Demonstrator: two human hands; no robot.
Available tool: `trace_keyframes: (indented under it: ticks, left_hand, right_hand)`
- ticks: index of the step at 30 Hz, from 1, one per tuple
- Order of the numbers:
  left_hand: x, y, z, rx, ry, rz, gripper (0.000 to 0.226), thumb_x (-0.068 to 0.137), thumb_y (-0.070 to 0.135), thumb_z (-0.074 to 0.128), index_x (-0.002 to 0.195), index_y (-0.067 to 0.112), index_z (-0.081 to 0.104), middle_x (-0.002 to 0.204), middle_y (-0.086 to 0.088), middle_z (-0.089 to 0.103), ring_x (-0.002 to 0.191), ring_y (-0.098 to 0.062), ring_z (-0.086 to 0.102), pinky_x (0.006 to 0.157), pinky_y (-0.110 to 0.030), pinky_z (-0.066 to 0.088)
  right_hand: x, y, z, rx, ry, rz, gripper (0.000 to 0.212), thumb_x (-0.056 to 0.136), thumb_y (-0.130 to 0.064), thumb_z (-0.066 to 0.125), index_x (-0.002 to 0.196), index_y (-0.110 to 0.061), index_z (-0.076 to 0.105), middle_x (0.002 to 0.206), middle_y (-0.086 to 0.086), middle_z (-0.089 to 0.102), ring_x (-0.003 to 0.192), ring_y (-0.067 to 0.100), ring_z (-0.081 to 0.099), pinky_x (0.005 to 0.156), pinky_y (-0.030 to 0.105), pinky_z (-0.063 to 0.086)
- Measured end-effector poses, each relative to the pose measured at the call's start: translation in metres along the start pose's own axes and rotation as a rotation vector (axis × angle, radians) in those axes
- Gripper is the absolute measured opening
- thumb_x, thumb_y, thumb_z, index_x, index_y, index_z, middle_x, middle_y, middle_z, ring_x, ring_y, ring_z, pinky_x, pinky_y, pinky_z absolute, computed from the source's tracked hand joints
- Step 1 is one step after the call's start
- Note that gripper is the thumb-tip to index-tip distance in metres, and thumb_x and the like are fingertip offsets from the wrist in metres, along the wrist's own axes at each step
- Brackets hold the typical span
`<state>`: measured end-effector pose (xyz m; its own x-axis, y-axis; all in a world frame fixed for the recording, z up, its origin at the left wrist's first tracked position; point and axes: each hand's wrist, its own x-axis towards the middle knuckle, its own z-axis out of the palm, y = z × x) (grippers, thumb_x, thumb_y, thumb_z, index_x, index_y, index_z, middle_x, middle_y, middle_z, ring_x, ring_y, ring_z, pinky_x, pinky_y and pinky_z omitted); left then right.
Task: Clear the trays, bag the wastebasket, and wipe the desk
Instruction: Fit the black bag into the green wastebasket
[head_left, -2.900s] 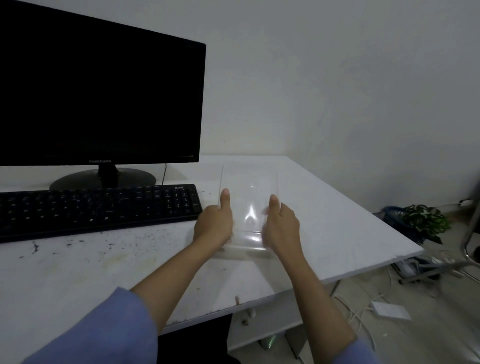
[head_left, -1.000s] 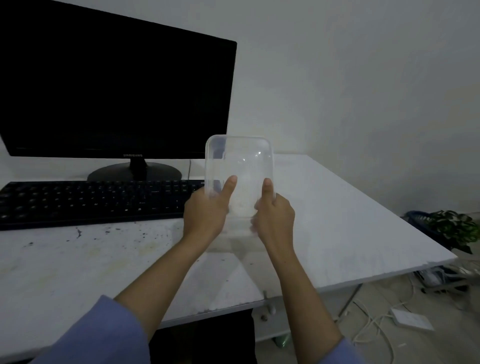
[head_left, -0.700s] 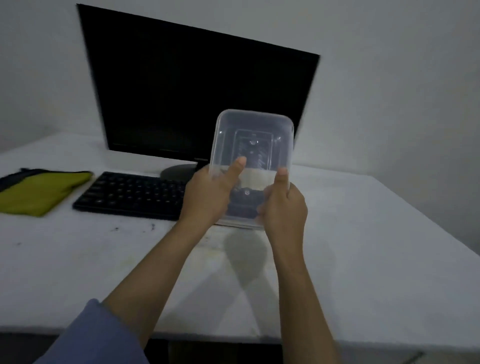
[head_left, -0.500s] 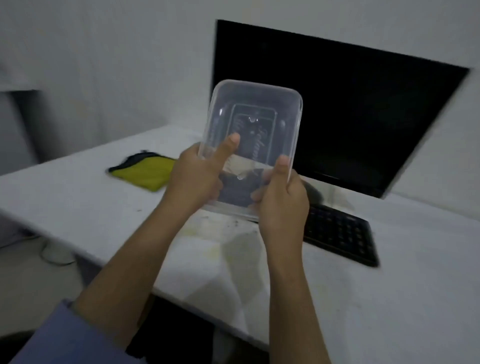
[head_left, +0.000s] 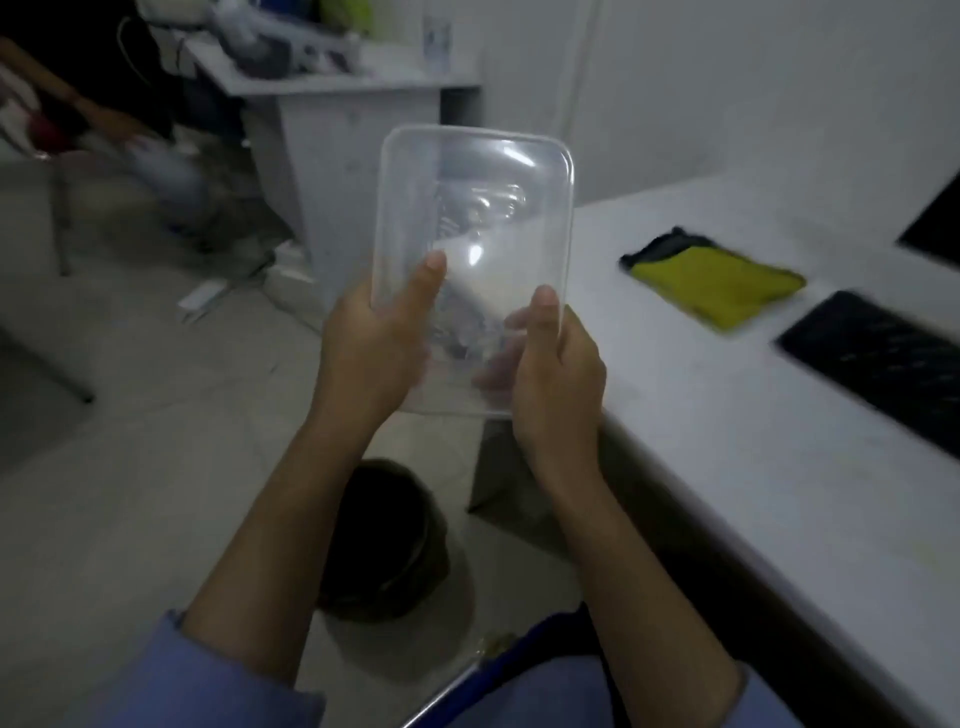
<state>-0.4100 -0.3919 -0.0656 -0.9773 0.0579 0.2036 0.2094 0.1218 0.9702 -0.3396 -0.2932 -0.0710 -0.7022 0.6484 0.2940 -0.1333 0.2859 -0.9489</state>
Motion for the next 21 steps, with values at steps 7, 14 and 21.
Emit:
trace_keyframes:
  ticks: [7, 14, 21]
  left_hand:
    - [0.003, -0.161, -0.044, 0.084, 0.196, -0.218, 0.038, 0.086, 0.052, 0.052, 0.068, 0.019, 0.055, 0.061, -0.001, 0.059, 0.052, -0.01, 0.057, 0.05, -0.019, 0.046]
    - [-0.008, -0.309, -0.044, 0.285, 0.165, -0.543, 0.058, 0.081, 0.064, 0.044, 0.064, 0.011, 0.055, 0.061, -0.005, 0.06, 0.06, -0.016, 0.058, 0.057, -0.031, 0.045]
    - [-0.026, -0.405, -0.054, 0.455, 0.304, -0.789, 0.061, 0.088, 0.053, 0.047, 0.133, 0.012, 0.044, 0.135, -0.012, 0.046, 0.129, -0.03, 0.037, 0.103, -0.045, 0.036]
  right_hand:
    - [-0.024, 0.13, 0.107, -0.166, -0.214, 0.17, 0.054, 0.088, -0.058, 0.029, 0.074, -0.012, 0.055, 0.065, 0.014, 0.062, 0.063, 0.026, 0.062, 0.061, 0.038, 0.052]
    - [-0.045, 0.268, 0.151, -0.331, -0.388, 0.521, 0.037, 0.096, -0.039, 0.037, 0.063, -0.029, 0.05, 0.065, 0.002, 0.06, 0.067, 0.021, 0.061, 0.067, 0.031, 0.051]
    - [-0.07, 0.329, 0.121, -0.554, -0.409, 0.627, 0.026, 0.096, -0.02, 0.034, 0.07, -0.022, 0.037, 0.065, 0.001, 0.046, 0.066, 0.021, 0.048, 0.054, 0.028, 0.038]
